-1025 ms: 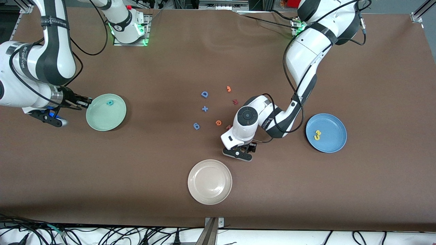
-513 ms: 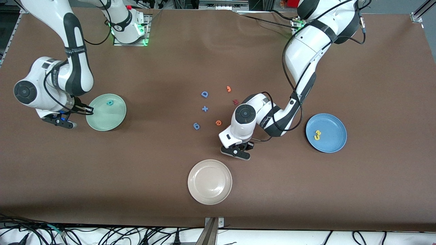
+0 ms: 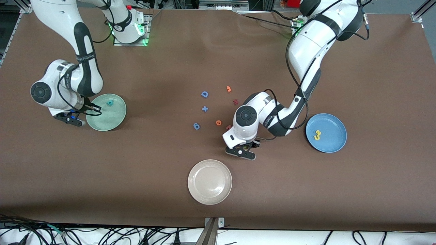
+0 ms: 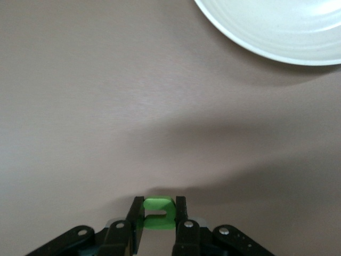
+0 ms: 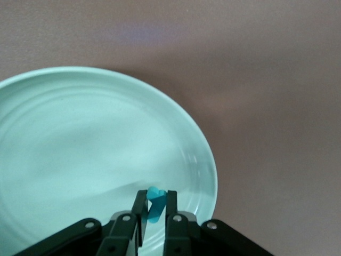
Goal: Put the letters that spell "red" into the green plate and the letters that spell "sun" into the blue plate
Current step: 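Drop the green letter on the blue plate while the right gripper releases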
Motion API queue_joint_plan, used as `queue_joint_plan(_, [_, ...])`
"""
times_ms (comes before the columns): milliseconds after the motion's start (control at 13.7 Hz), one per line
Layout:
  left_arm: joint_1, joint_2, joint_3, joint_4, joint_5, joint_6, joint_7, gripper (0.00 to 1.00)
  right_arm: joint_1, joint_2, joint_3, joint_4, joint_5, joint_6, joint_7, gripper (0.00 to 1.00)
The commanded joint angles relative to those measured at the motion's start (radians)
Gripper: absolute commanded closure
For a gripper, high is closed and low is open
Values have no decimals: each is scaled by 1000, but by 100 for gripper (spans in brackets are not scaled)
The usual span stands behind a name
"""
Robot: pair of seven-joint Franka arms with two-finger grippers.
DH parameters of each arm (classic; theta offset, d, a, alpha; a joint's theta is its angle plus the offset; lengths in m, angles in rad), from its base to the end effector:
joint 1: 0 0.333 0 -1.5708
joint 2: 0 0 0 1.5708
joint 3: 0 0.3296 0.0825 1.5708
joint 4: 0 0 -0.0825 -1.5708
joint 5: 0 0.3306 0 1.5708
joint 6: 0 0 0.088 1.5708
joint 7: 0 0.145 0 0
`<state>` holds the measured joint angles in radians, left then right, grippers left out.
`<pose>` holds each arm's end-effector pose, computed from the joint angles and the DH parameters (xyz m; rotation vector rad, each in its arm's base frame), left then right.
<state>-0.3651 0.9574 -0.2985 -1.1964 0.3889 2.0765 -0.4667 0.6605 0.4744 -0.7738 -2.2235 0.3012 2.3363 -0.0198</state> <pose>0.6193 -0.3695 0.2074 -3.0165 0.4190 -0.0273 0.4887 -0.0513 0.2204 2.9688 -0.4567 -0.3024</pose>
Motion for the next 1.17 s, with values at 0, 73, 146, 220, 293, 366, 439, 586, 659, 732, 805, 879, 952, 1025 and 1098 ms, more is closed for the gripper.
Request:
queue_joint_plan(0, [49, -77, 2, -9, -53, -119, 150, 95, -30, 32, 17, -4, 67, 48, -77, 100])
queue_joint_plan(73, [70, -97, 2, -11, -79, -145, 214, 95, -47, 42, 37, -1, 94, 49, -89, 100])
queue_joint_plan(146, [95, -112, 2, -15, -88, -180, 264, 95, -48, 46, 45, -1, 108, 51, -91, 100])
queue_joint_plan(220, [121, -121, 2, -20, -88, -215, 311, 94, -48, 46, 45, 1, 110, 51, -91, 90])
queue_joint_plan(293, [146, -124, 2, -26, -93, -231, 354, 93, -48, 46, 45, 1, 110, 51, -91, 57])
queue_joint_plan(366, [184, -135, 2, -57, -93, -234, 397, 92, -48, 44, 45, 1, 110, 49, -91, 24])
queue_joint_plan(439, [219, -155, -11, -93, -93, -234, 452, 92, -48, 43, 45, 2, 110, 46, -91, 16])
queue_joint_plan(586, [296, -201, -16, -175, -85, -233, 601, 92, -47, 29, 45, 10, 110, 35, -91, 7])
queue_joint_plan(659, [331, -229, -16, -227, -78, -231, 678, 92, -47, 14, 44, 16, 110, 19, -91, 6])
queue_joint_plan(732, [375, -258, -16, -283, -76, -214, 738, 92, -45, 1, 42, 27, 110, -13, -86, 6])
queue_joint_plan(805, [403, -279, -14, -325, -73, -198, 794, 92, -45, -17, 41, 42, 111, -53, -77, 6])
queue_joint_plan(879, [410, -302, -11, -369, -21, -196, 839, 92, -41, -37, 41, 59, 111, -96, -71, 6])
queue_joint_plan(952, [441, -327, -16, -414, 51, -191, 856, 92, -41, -59, 36, 80, 110, -138, -54, 6])
queue_joint_plan(1025, [459, -332, -19, -446, 79, -179, 858, 92, -35, -78, 33, 105, 110, -184, -30, 6])
queue_joint_plan(1098, [465, -347, -19, -488, 85, -132, 861, 92, -32, -92, 33, 137, 108, -242, 6, 6])
